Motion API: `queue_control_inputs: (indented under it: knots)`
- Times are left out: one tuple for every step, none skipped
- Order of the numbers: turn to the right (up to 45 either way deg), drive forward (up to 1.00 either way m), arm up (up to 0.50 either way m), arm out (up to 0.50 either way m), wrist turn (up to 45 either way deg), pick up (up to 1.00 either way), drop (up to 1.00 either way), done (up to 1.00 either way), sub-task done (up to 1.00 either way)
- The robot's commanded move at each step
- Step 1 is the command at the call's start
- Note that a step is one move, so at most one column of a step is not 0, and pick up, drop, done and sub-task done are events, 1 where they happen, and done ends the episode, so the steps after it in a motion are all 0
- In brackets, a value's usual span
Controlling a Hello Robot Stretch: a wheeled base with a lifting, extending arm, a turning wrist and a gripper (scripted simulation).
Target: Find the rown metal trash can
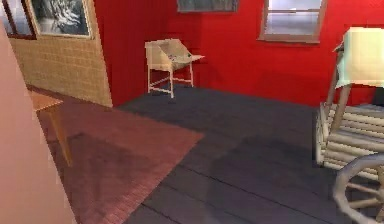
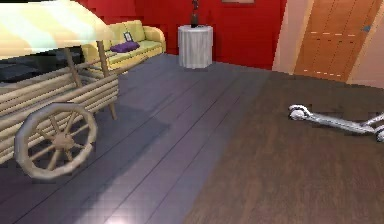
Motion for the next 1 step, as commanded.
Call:
queue_control_inputs:
  knots:
    - [-15.0, 0.00, 0.00, 0.00, 0.0, 0.00, 0.00, 0.00, 0.00]
